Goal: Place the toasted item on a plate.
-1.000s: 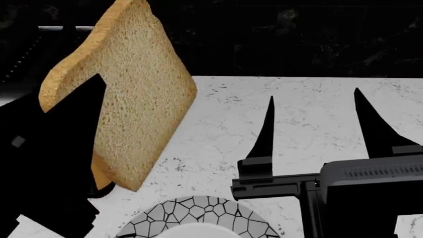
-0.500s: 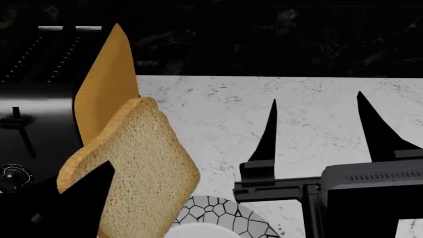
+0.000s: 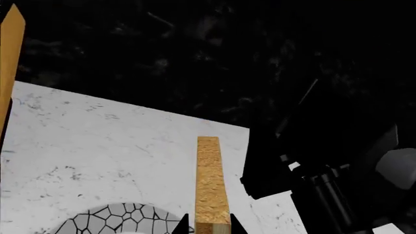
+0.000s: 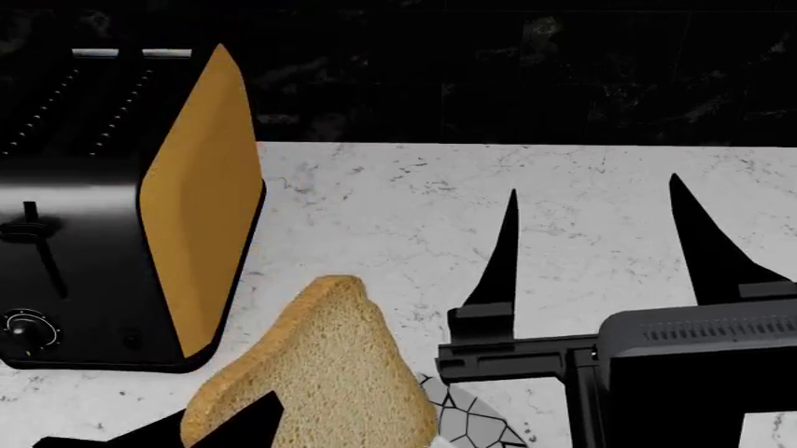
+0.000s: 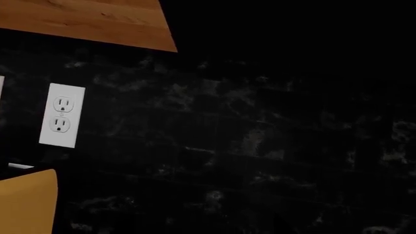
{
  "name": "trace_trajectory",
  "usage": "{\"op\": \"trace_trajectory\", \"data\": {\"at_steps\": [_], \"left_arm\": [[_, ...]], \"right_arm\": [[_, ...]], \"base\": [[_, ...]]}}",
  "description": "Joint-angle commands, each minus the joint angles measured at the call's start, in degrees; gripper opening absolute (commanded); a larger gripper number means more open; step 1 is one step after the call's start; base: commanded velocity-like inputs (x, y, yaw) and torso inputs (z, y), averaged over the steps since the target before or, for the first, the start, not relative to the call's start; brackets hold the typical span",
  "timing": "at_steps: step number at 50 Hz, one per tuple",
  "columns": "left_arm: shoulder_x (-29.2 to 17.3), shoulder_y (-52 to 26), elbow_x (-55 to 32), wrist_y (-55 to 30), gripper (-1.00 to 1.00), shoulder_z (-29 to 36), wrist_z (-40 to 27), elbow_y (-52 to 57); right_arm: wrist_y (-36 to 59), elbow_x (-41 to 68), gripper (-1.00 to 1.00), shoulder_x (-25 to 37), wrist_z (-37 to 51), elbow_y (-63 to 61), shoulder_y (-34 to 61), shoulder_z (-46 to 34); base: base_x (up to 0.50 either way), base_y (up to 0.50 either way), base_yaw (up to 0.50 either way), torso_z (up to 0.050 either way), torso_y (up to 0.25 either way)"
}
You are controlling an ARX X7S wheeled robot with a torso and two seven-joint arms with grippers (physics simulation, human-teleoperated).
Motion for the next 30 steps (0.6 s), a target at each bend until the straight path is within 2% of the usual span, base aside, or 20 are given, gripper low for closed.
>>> {"op": "trace_trajectory", "data": {"at_steps": [1,17,30], "left_arm": [[2.5,7.3,6.1,-2.6,-1.00,-0.1,7.5,-1.2],[2.8,12.6,12.7,-3.6,-1.00,-2.1,15.0,-3.0],[3.9,13.8,15.4,-2.2,-1.00,-2.6,17.8,-4.3]], "right_arm": [[-0.3,0.0,1.00,0.3,0.2,-0.1,-0.6,0.1],[-0.3,0.4,1.00,0.5,0.6,-0.3,-0.6,0.0],[0.1,0.6,1.00,0.8,0.7,-0.3,-0.3,-0.2]], "base": [[0.00,0.00,0.00,0.000,0.000],[0.00,0.00,0.00,0.000,0.000],[0.00,0.00,0.00,0.000,0.000]]}}
